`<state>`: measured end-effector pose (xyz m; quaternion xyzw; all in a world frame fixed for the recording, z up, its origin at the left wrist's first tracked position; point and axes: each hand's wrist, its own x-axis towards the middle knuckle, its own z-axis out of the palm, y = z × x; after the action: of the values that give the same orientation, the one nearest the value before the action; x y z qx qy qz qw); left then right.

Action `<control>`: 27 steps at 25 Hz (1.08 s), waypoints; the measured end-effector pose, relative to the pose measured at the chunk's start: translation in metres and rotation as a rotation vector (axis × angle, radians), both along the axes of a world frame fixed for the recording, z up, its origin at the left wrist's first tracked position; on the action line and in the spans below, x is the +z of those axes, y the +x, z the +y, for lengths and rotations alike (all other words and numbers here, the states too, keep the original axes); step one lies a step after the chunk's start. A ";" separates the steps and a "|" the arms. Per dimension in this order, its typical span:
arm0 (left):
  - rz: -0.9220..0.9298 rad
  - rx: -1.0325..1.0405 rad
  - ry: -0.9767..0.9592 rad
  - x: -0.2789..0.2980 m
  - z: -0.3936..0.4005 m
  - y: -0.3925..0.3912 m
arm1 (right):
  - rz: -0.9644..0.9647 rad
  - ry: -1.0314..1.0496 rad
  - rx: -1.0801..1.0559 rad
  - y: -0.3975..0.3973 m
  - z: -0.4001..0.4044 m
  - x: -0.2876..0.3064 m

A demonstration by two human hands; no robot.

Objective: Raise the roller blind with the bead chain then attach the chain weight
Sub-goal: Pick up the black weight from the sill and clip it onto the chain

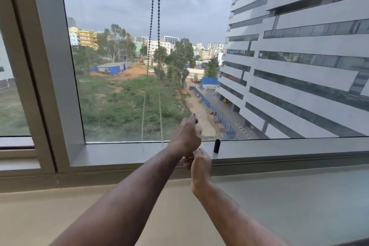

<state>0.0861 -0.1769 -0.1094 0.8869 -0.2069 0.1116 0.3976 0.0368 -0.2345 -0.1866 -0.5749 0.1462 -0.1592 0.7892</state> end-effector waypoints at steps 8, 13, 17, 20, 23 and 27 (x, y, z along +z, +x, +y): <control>0.183 0.067 0.141 -0.095 -0.037 0.057 | 0.297 -0.486 -0.331 0.092 -0.105 -0.030; 0.180 0.016 0.216 -0.129 -0.065 0.079 | 0.327 -0.691 -0.192 0.127 -0.147 -0.043; 0.111 -0.044 0.389 -0.147 -0.076 0.085 | 0.296 -0.711 0.001 0.139 -0.161 -0.060; -0.018 -0.039 0.480 -0.156 -0.076 0.088 | 0.259 -0.824 0.032 0.141 -0.162 -0.067; -0.142 -0.018 0.474 -0.161 -0.064 0.085 | 0.230 -0.910 -0.048 0.137 -0.158 -0.064; -0.249 -0.027 0.328 -0.172 -0.038 0.050 | 0.138 -0.626 0.080 0.109 -0.129 -0.053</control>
<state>0.1361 -0.2148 -0.2809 0.9163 -0.2819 0.1800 0.2205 0.1454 -0.3634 -0.2397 -0.8045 0.1205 -0.1260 0.5678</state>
